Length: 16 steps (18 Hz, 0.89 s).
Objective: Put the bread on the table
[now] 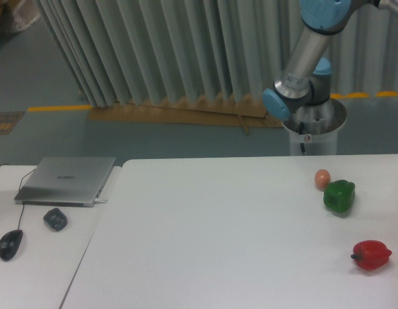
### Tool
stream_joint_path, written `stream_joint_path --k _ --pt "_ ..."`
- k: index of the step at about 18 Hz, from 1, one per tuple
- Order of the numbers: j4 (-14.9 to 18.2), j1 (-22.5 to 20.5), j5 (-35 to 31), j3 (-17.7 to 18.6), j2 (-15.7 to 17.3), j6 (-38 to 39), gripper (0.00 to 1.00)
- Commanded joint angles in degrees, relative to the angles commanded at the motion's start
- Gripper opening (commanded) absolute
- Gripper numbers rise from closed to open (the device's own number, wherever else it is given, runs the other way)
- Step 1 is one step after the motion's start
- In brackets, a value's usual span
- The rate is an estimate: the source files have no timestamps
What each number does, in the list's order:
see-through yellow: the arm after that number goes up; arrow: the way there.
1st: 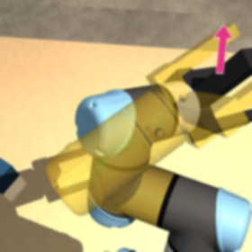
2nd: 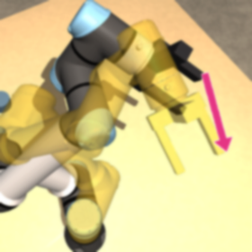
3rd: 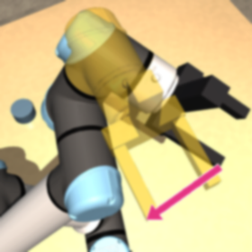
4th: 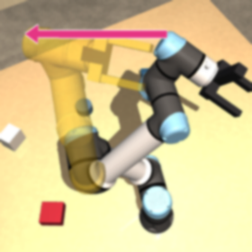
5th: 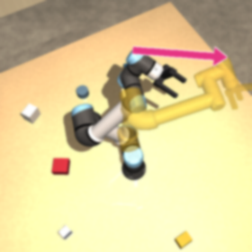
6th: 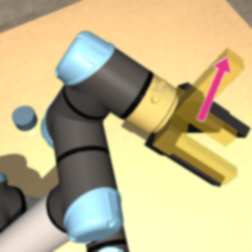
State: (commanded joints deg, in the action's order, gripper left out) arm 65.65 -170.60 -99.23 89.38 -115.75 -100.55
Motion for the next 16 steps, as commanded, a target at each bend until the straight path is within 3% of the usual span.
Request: stream_joint_path --k 7,8,10,12,16 --pt "0.0 -0.1 0.0 0.5 -0.4 -0.1 0.97" --pt "0.0 -0.1 -0.1 0.5 -0.4 -0.1 0.87" --pt "0.0 -0.2 -0.2 0.5 -0.5 -0.2 0.58" --pt "0.0 -0.3 -0.2 0.5 -0.4 -0.9 0.49" --pt "0.6 -0.4 -1.5 -0.2 -0.1 -3.1 0.44"
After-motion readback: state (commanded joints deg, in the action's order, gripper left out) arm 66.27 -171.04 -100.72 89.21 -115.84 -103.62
